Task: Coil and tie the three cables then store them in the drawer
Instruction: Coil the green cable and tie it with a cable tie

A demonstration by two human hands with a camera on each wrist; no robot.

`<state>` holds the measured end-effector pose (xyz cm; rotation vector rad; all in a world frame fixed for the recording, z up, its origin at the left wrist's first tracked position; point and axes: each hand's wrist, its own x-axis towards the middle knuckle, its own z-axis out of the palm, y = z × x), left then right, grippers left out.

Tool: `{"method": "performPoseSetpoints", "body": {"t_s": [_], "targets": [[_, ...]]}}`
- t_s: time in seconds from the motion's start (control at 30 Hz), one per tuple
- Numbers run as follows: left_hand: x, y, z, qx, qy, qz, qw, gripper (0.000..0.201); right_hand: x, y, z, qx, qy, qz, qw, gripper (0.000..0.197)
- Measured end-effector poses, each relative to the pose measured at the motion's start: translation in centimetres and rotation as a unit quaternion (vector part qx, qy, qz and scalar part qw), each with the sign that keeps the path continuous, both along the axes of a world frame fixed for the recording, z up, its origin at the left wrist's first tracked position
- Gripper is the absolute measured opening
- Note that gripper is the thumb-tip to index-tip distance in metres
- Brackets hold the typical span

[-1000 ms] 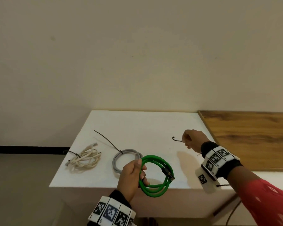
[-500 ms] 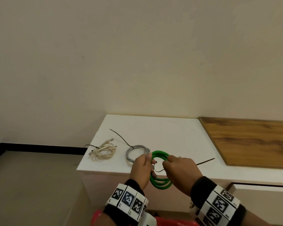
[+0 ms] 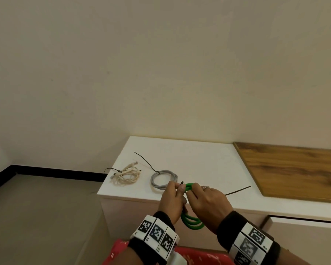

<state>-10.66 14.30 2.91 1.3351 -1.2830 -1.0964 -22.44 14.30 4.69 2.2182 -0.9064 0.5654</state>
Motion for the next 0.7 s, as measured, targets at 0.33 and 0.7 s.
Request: {"method": "performPoseSetpoints", "body": {"t_s": [0.33, 0.7], "targets": [[0.9, -0.4, 0.4, 0.004, 0.006, 0.028, 1.000, 0.025, -2.4, 3.4, 3.0, 0.031, 0.068, -0.047, 0.996, 0.012], [0.7, -0.3, 0.6, 0.027, 0.039, 0.000, 0.999, 0.028, -5.5, 6.5, 6.1, 0.405, -0.296, 0.115, 0.858, 0.013]]}}
